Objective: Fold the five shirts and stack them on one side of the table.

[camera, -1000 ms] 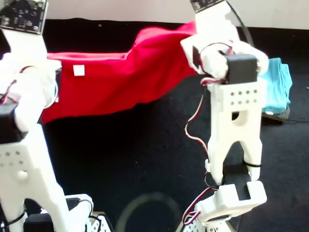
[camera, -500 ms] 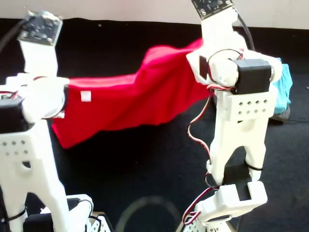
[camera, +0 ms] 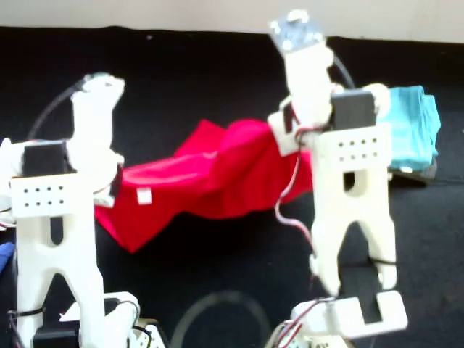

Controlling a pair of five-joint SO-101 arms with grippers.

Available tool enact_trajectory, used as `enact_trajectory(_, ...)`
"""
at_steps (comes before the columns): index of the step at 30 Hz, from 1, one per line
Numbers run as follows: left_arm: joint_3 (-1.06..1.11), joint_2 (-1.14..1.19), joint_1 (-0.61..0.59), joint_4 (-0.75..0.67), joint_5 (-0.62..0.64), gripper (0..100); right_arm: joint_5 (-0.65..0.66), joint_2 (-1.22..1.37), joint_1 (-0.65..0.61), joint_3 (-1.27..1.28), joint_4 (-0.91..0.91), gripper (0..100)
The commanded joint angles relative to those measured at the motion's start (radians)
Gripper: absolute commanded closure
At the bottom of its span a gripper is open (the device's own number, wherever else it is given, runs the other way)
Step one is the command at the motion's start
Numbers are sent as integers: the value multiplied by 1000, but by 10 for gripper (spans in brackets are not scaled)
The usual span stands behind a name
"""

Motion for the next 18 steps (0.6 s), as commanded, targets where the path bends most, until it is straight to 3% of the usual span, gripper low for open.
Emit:
enact_trajectory(1, 139, -12, 8, -48, -8, 990, -15, -145, -10, 302, -102, 993)
enact_trajectory(7, 367, -12, 8, -169, -8, 990, -8, -412, -13, 866, -306, 993)
enact_trajectory(11, 441, -12, 8, -227, -8, 990, 69, -538, -13, 1201, -420, 993)
enact_trajectory(18, 544, -12, 8, -310, -8, 990, 209, -622, -15, 1412, -432, 985)
